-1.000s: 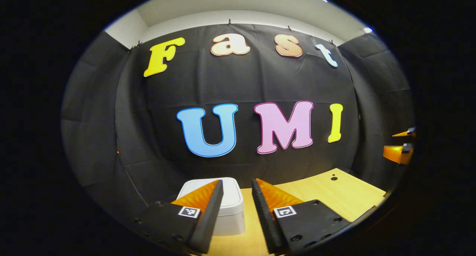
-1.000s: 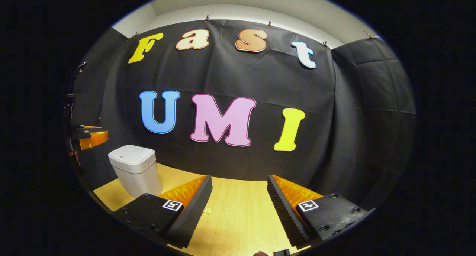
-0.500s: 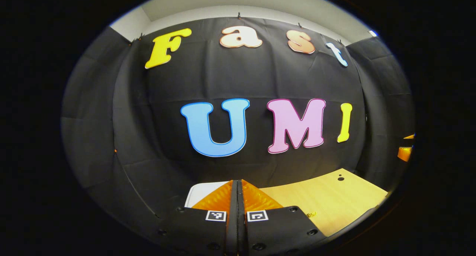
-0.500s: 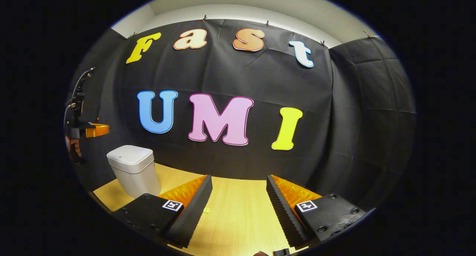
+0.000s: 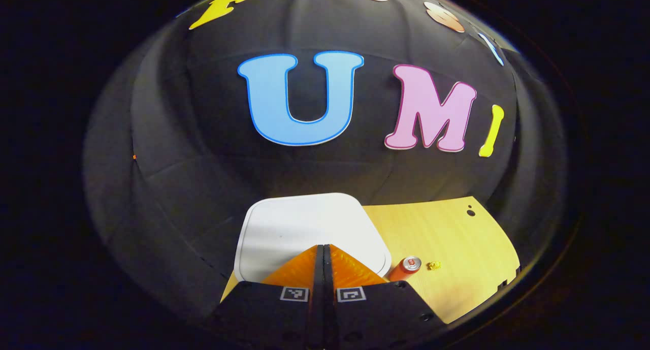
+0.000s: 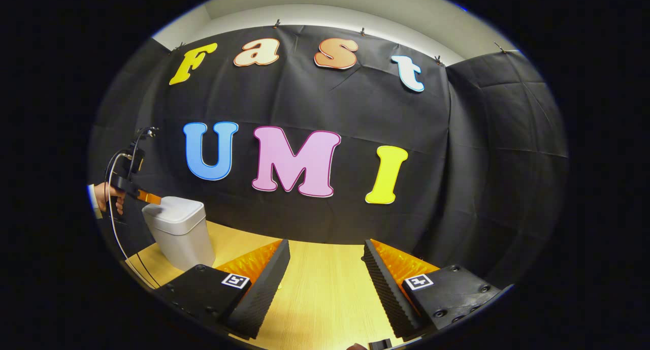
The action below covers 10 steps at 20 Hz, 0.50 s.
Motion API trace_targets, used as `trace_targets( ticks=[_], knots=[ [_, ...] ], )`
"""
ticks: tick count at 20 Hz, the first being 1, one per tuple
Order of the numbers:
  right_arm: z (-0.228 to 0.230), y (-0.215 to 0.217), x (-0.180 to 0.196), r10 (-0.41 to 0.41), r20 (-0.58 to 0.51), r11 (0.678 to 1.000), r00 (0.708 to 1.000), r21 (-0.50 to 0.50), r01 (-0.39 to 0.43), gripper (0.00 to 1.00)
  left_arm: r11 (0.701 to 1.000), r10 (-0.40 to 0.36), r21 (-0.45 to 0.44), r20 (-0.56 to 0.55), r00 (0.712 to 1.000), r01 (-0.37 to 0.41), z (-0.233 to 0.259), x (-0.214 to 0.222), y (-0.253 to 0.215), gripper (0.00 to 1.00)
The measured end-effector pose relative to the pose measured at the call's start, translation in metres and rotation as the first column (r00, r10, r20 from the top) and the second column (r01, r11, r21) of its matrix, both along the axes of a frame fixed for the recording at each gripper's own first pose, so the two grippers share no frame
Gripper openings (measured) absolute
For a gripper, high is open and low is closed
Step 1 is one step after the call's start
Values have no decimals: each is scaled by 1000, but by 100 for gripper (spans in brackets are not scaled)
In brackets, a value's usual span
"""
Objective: Press the lid of the desktop garbage bin to open it, pick up the crumpled paper on the desktop and throw it into the bin, then pick up the pop can on the desktop and drop it into the bin, and finally close the garbage bin lid.
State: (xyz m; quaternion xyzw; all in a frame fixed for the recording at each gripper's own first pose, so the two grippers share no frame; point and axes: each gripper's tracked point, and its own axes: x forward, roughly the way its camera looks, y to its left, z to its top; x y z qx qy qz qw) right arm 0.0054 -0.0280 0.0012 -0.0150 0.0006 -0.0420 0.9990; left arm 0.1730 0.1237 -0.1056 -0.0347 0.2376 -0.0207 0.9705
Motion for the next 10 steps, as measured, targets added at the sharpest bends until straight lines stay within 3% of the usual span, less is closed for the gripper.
trace_targets(
  ticks=[3,6,10],
  knots=[
    [-4,-2,0,-6,-11,1000,1000,8,6,94,1000,-11,-24,-73,997,9,-19,3,0,6],
    [-5,-3,-1,-10,-15,1000,1000,5,10,94,999,-4,44,-95,996,8,-31,4,3,7],
    [-12,-3,-1,-11,-25,1000,1000,20,11,94,998,25,65,-112,993,-18,-32,2,6,7]
  ],
)
